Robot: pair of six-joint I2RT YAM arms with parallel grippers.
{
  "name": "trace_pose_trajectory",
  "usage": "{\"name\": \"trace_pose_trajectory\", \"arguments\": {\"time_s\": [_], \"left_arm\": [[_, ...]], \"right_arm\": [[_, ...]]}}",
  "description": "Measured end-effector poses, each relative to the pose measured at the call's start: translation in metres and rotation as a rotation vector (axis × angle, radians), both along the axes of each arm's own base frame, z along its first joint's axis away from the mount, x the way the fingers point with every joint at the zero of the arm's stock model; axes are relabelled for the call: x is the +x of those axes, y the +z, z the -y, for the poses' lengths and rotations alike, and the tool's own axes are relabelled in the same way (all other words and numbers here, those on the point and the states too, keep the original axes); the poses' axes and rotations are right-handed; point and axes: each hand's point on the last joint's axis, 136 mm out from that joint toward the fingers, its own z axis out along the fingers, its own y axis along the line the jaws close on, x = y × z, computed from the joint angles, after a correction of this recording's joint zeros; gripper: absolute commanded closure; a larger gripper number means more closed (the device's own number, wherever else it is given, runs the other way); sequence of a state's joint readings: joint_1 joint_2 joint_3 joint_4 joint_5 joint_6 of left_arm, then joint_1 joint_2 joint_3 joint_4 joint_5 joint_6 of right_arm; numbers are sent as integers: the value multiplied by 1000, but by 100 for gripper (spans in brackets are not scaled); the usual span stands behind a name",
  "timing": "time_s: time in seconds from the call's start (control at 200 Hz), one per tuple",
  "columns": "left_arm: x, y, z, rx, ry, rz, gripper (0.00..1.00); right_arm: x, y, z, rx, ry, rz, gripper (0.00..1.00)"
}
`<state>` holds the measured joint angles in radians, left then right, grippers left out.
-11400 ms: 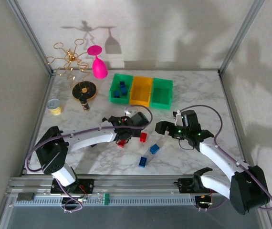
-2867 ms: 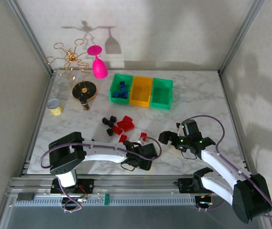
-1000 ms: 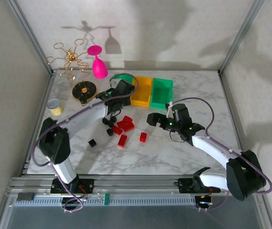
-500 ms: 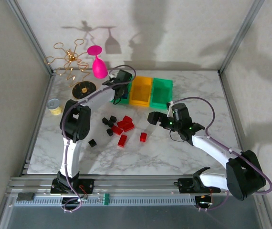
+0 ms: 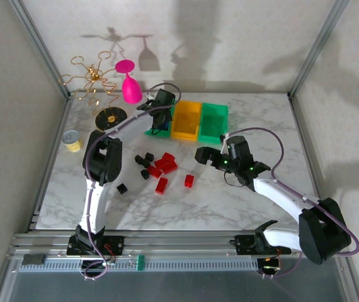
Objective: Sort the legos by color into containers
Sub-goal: Place the lego in the container.
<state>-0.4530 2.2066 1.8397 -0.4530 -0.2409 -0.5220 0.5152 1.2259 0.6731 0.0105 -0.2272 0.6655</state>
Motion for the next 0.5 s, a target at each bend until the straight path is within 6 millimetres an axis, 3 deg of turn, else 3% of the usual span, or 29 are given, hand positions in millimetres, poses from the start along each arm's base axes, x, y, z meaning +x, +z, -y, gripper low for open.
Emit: {"name": "trace_pose_trajectory", "arguments": {"time_s": [0.11,0.34,0.501], "left_arm": [[-20,10,2,-19,-28,-12,49],[-78,60,24,-84,-120,38,48],[-118,63,42,-111,-183,25,47]], "right_arm": [[0,0,3,-11,-8,0,1],[-6,-2,11,-48,-18,-8,1],[-14,-2,17,-67,-22,-21,1]]}}
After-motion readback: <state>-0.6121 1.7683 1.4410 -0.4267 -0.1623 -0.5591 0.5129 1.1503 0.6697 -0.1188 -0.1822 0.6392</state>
